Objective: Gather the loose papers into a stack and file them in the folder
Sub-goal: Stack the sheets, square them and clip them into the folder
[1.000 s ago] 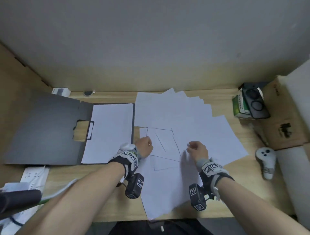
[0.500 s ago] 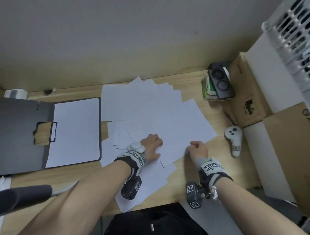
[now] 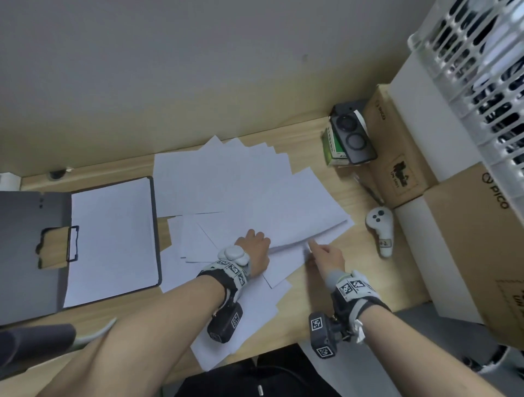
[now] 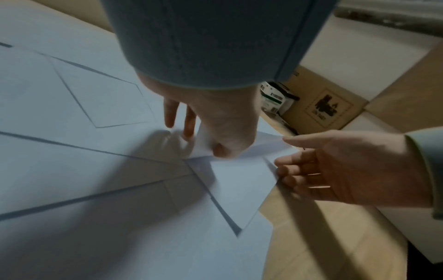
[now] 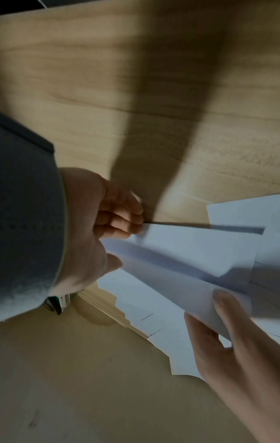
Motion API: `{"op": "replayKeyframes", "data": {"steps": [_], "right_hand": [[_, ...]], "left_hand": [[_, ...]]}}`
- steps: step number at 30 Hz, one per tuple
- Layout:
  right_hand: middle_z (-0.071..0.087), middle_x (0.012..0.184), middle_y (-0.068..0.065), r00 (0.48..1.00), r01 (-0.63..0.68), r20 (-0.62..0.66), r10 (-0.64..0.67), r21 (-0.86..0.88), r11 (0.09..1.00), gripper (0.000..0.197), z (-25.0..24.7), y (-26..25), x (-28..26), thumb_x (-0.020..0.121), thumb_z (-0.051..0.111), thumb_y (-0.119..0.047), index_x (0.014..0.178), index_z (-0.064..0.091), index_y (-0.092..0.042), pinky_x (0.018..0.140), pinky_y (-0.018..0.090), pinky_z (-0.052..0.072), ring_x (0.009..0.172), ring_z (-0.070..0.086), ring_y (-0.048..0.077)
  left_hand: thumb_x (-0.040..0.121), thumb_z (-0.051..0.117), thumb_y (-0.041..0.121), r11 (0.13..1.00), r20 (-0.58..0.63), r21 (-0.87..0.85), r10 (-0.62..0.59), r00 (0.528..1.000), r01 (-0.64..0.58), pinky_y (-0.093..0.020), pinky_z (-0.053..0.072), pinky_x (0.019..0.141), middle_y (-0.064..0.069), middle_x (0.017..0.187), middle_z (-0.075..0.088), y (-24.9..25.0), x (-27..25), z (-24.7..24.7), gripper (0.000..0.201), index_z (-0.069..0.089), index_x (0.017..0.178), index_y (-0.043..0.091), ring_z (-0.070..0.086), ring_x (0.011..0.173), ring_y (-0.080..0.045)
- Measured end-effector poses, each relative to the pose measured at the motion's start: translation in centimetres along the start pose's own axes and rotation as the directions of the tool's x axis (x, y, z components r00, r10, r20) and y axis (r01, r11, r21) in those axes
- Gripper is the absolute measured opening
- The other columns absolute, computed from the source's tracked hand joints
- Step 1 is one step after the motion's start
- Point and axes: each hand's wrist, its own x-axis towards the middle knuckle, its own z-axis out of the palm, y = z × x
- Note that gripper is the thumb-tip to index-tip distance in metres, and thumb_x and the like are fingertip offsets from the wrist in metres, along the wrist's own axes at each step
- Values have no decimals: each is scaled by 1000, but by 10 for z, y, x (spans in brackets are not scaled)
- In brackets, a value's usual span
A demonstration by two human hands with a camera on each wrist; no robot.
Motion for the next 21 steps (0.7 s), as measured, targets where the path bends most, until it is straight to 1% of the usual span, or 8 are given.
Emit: {"op": "replayKeyframes", "data": {"steps": [3, 7, 9, 11, 14, 17, 19, 21], "right_hand": [[74, 83, 14, 1000, 1, 12, -2, 88, 996, 49, 4, -10, -3, 77, 68, -59, 74, 67, -10, 81, 41, 55, 71, 66, 25], [68, 71, 19, 999, -39, 46, 27, 280, 959, 59, 4, -30, -12, 84, 61, -59, 82, 64, -1, 60, 37, 55, 61, 63, 30], [68, 82, 19, 999, 35, 10, -38, 211, 977, 44, 2, -31, -13, 91, 62, -39, 87, 63, 5, 61, 31, 48, 73, 66, 33], [68, 89, 16, 995, 95, -31, -92, 114, 989, 22, 1, -29, -10, 89, 61, -14, 97, 64, 7, 70, 28, 42, 90, 66, 33], [57, 76, 6, 996, 83, -21, -82, 35, 996, 7, 1, -34, -10, 86, 55, -3, 84, 62, -1, 69, 28, 38, 81, 55, 22], [51, 69, 7, 994, 93, 66, -92, -1, 996, 21, 5, -36, -10, 87, 55, -3, 67, 54, -9, 57, 28, 35, 75, 47, 19], [55, 72, 8, 984, 128, 129, -125, -22, 991, 19, 9, -40, -16, 88, 55, -3, 69, 56, -8, 54, 25, 36, 74, 50, 18], [57, 70, 6, 971, 149, 190, -145, -8, 989, 20, 15, -42, -21, 88, 56, -3, 70, 57, -10, 53, 24, 39, 70, 53, 18]], "left_hand": [[86, 42, 18, 983, 94, -112, 158, 983, -147, -39, 45, 72, -7, 103, 50, -2, -8, -9, 17, 52, 98, 11, 49, 99, -28], [89, 39, 35, 964, 181, -133, 252, 951, -230, -41, 46, 80, -8, 109, 53, -5, -23, -17, 34, 56, 104, 10, 49, 103, -25], [81, 28, 60, 970, 219, -191, 194, 956, -153, -37, 46, 82, -2, 106, 57, -3, -28, -20, 57, 62, 98, 17, 52, 101, -20], [76, 25, 74, 970, 217, -235, 122, 969, -69, -36, 49, 81, 3, 99, 61, -6, -31, -22, 65, 63, 87, 22, 57, 93, -18], [88, 30, 63, 958, 101, -285, -15, 995, 44, -38, 49, 82, 3, 101, 59, -19, -39, -28, 52, 59, 97, 20, 57, 89, -19], [92, 42, 54, 886, -47, -396, -282, 958, 242, -29, 42, 74, 5, 105, 52, -38, -44, -32, 42, 50, 112, 19, 52, 88, -15], [87, 47, 56, 815, 8, -474, -373, 928, 332, -27, 35, 66, 0, 100, 52, -49, -44, -32, 47, 49, 112, 17, 48, 80, -14], [83, 56, 54, 730, 85, -571, -403, 911, 376, -26, 33, 62, 0, 81, 54, -55, -45, -32, 37, 54, 92, 18, 49, 71, -15]]}}
